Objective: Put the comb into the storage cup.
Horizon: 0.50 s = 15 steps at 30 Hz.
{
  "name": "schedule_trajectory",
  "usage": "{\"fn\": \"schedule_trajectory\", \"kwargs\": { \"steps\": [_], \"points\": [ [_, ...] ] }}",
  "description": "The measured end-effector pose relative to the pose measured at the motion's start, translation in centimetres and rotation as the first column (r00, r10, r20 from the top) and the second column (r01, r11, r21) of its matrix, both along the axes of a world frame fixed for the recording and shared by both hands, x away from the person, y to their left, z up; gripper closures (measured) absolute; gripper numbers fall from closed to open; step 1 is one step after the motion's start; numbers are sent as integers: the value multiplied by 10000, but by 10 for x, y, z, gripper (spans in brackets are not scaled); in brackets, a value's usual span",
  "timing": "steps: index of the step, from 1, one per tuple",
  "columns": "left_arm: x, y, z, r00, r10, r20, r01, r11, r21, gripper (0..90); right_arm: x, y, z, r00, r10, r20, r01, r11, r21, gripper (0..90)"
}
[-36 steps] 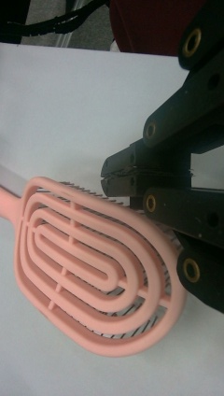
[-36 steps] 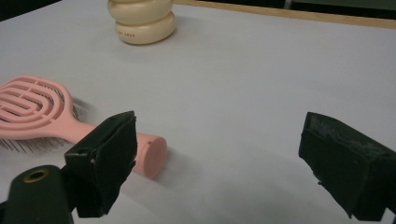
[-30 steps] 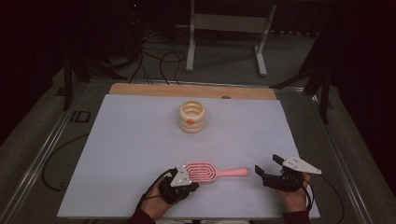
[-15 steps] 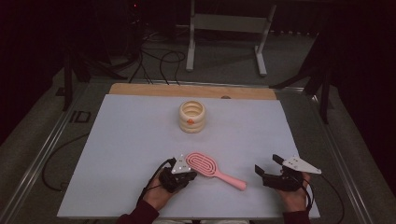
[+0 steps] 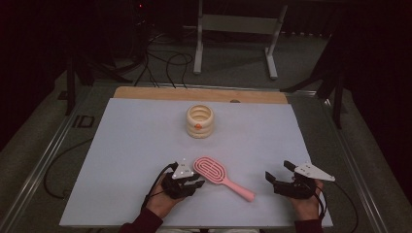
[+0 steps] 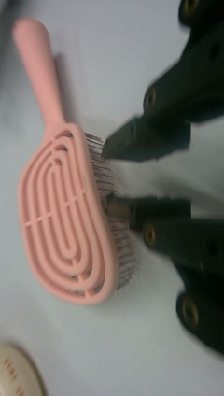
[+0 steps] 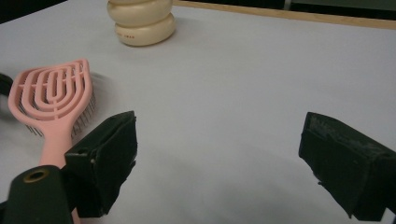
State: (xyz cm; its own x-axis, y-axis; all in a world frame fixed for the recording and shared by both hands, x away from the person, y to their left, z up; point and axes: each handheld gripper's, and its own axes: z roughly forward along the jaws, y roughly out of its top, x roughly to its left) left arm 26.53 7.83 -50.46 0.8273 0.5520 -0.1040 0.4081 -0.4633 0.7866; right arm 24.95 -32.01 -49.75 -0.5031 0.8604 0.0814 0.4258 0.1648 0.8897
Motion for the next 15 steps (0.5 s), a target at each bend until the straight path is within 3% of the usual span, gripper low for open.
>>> {"fn": "schedule_trajectory", "kwargs": {
  "steps": [1, 2, 4, 6, 7, 11, 14, 15],
  "points": [
    [-1, 4, 3, 9999, 98, 135, -97, 9999, -140, 555, 0, 0, 0, 10000, 0, 7, 0, 10000, 7, 116],
    [-2, 9, 7, 9993, 229, 286, -222, 9994, -256, 555, 0, 0, 0, 10000, 0, 7, 0, 10000, 7, 116],
    [-5, 20, 16, 9969, 548, 572, -518, 9972, -534, 427, 0, 0, 0, 10000, 35, 26, -35, 10000, 7, 116],
    [-8, 33, 25, 9904, 1017, 932, -954, 9930, -693, 392, 0, 0, 0, 10000, 41, 26, -41, 10000, 7, 116],
    [-10, 39, 30, 9860, 1224, 1136, -1147, 9908, -716, 320, 0, 1, 0, 10000, 34, 24, -34, 10000, 16, 116],
    [-17, 68, 43, 9496, 2411, 2002, -2319, 9703, -683, 221, 0, 1, 0, 10000, 38, 11, -38, 10000, 21, 116],
    [-21, 93, 50, 9200, 3157, 2322, -3053, 9489, -803, 153, 0, 1, 0, 10000, 40, 23, -40, 10000, 21, 116],
    [-23, 100, 51, 9061, 3461, 2435, -3352, 9382, -863, 153, 0, 1, 0, 10000, 40, 23, -40, 10000, 21, 116]
  ]
}}
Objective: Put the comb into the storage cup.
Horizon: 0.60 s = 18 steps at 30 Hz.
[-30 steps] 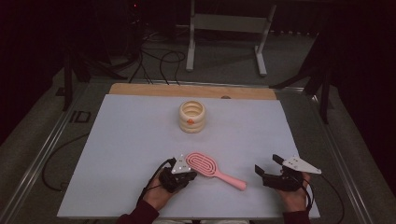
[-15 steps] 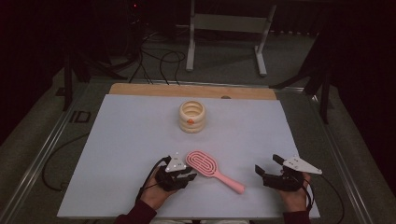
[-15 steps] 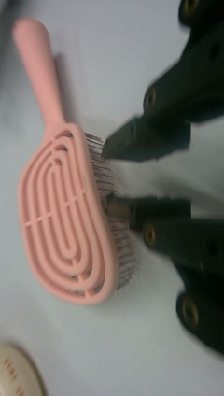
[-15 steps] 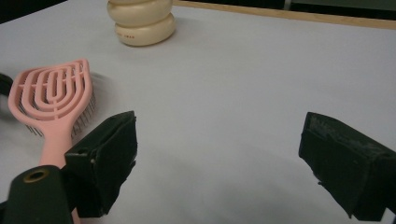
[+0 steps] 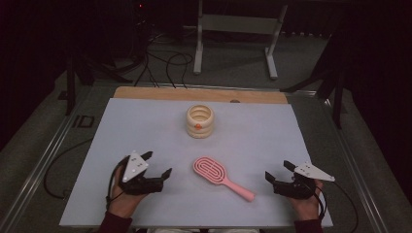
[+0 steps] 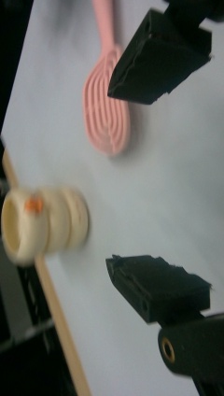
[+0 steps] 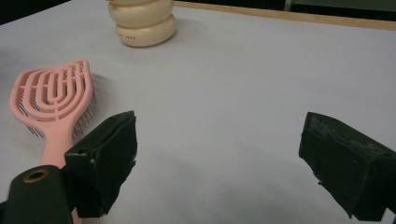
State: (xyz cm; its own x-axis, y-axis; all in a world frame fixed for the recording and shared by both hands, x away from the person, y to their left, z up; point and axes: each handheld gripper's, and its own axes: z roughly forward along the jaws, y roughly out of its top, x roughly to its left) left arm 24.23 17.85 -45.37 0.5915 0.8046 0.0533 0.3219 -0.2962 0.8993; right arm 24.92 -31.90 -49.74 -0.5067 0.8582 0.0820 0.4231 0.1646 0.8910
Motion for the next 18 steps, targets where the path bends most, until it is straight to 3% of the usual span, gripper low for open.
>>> {"fn": "schedule_trajectory", "kwargs": {
  "steps": [2, 7, 11, 15, 18],
  "points": [
    [-2, 15, 2, 9989, 467, 83, -466, 9988, -115, 126, 0, 1, 0, 10000, -19, -5, 19, 10000, -27, 116],
    [-6, 47, 1, 9944, 1056, 110, -1049, 9933, -482, 14, 0, 2, 0, 10000, 17, 20, -17, 10000, -32, 115],
    [-10, 65, -1, 9810, 1895, 417, -1869, 9806, -587, 0, 0, 1, 0, 10000, 3, 73, -2, 10000, -19, 113],
    [-12, 79, -6, 9784, 2054, 216, -2033, 9761, -770, 0, 0, 0, 1, 10000, 15, 85, -16, 10000, 41, 113],
    [-12, 82, -10, 9748, 2224, 164, -2208, 9730, -670, 0, -1, 0, 1, 9999, 41, 96, -41, 10000, -4, 113]
  ]
}}
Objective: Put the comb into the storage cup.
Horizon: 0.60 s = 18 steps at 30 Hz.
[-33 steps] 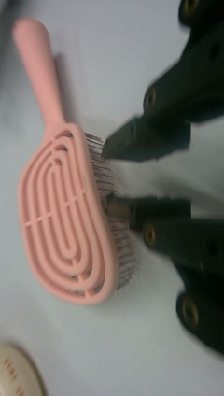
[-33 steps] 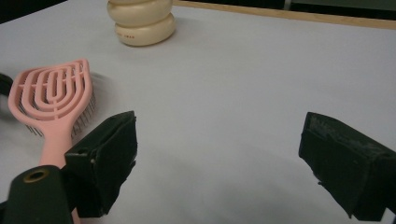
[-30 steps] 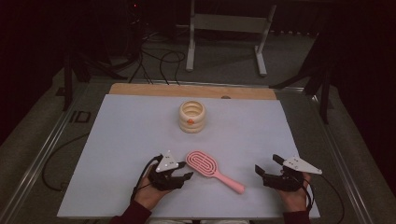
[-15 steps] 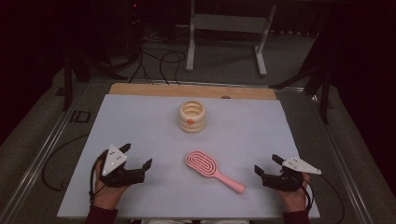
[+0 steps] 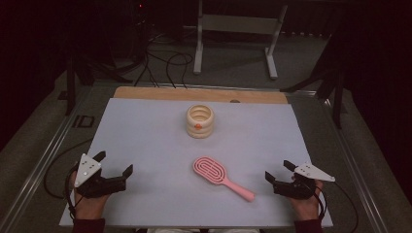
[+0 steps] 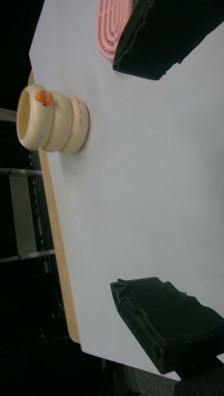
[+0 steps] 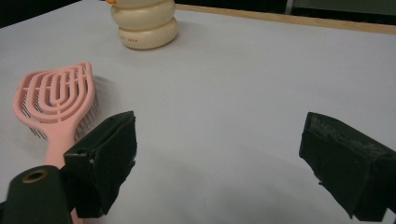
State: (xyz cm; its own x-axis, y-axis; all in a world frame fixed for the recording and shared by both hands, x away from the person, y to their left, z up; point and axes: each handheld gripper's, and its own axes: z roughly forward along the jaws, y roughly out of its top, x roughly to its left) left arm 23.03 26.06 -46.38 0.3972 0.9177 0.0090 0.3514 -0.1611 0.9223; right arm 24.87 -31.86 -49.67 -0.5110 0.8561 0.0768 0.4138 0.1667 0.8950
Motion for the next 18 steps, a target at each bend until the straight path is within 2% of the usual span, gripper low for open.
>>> {"fn": "schedule_trajectory", "kwargs": {
  "steps": [5, 9, 17, 18],
  "points": [
    [0, 3, -6, 9998, -104, 161, 105, 9999, -68, 0, -1, 1, 1, 9999, 95, 78, -96, 9998, 180, 113],
    [-2, 4, -6, 9983, -240, 538, 249, 9996, -166, 0, -1, -1, 2, 9999, 76, 117, -79, 9995, 303, 113],
    [-1, -1, -9, 9982, -362, 488, 360, 9993, 54, 0, -1, 0, 2, 9998, 153, 104, -157, 9991, 403, 112],
    [0, -2, -10, 9980, -403, 488, 399, 9992, 91, 0, -1, -1, 4, 9996, 265, 62, -268, 9976, 638, 112]
  ]
}}
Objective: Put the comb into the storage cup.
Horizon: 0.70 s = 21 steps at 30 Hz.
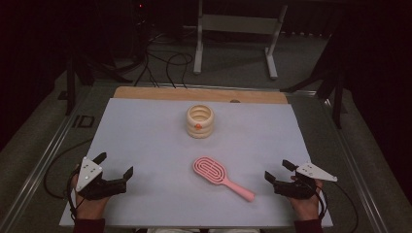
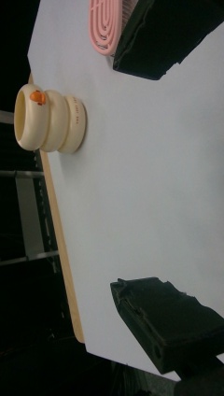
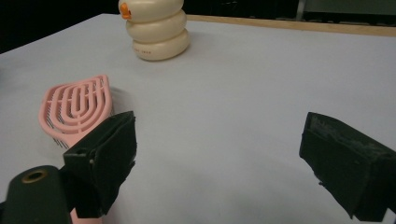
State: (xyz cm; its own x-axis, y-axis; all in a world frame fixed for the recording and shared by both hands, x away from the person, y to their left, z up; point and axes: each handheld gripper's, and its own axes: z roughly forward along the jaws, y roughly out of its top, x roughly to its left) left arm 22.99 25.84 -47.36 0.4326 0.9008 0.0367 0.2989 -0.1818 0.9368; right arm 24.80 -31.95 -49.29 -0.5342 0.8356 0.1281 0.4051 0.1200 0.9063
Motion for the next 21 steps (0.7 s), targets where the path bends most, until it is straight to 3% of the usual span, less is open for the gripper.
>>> {"fn": "schedule_trajectory", "kwargs": {
  "steps": [21],
  "points": [
    [-1, 0, -3, 9999, 138, -4, -138, 9992, -362, 0, 1, 12, 18, 9996, 285, 62, -283, 9991, -301, 112]
  ]
}}
